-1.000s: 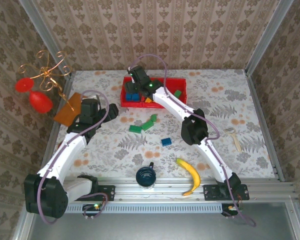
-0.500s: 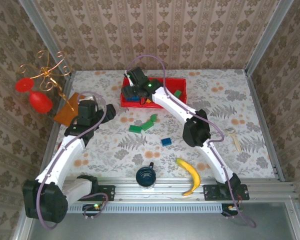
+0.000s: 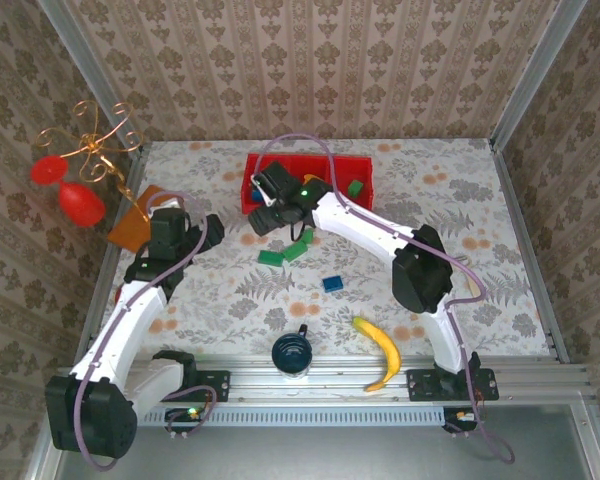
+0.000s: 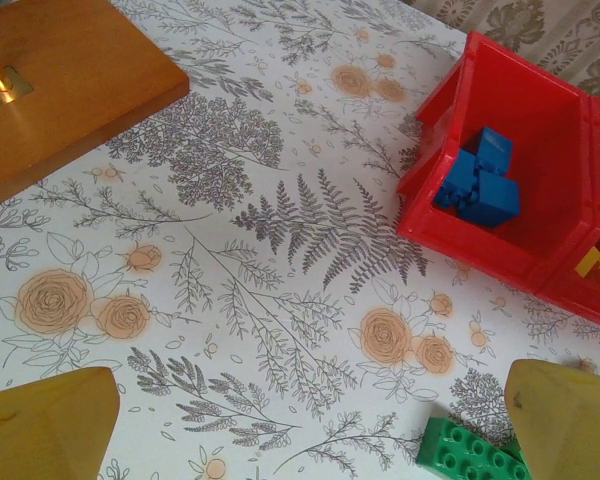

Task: Sort the legos into containers by color
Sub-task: Pick up the lego from the center of the table.

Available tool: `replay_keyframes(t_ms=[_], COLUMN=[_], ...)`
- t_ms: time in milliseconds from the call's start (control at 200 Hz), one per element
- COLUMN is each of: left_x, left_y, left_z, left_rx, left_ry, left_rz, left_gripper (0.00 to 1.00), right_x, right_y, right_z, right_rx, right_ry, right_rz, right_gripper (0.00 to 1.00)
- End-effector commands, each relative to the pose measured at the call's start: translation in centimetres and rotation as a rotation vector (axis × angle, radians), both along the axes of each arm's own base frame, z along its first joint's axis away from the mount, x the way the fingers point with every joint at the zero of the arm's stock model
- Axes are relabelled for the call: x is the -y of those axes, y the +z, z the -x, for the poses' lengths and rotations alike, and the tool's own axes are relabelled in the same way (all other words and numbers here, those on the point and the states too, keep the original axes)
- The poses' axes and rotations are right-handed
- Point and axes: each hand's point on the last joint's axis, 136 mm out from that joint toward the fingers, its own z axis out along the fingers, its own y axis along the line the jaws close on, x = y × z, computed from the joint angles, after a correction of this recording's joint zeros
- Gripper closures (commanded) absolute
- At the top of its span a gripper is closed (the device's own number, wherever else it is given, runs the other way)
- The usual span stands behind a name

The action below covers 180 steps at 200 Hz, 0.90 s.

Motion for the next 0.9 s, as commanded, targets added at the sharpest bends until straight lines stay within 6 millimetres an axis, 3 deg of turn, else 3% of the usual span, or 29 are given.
replay_keyframes(t_ms=[0,365,645,895], left_x=[-0.8,-1.1,-0.9,-0.8], left_y=[-0.5,-2.1,-2.4,-2.8], left_z=[0.6,1.0,0.5,0.4], left_rx=[-0.016,-0.055,-0.067,-0.081], left_ry=[0.028,0.03,0.024,0.024], left_rz=[-0.006,0.023,0.042,0.051], left_gripper=[0.0,0.0,0.0,0.0], right_x=[1.2,1.1,0.5,0.0], right_y=[0.1,-4.1,-6.0,-7.1], right_z=[1.7,4.1,4.1,4.1], right_rx=[-0.026,-0.097,-0.109,-0.132], right_ry=[-0.006,0.087,0.152,0.202], right_rz=[0.04,0.189,0.269,0.301], right_gripper=[0.21,0.1,0.0,0.0])
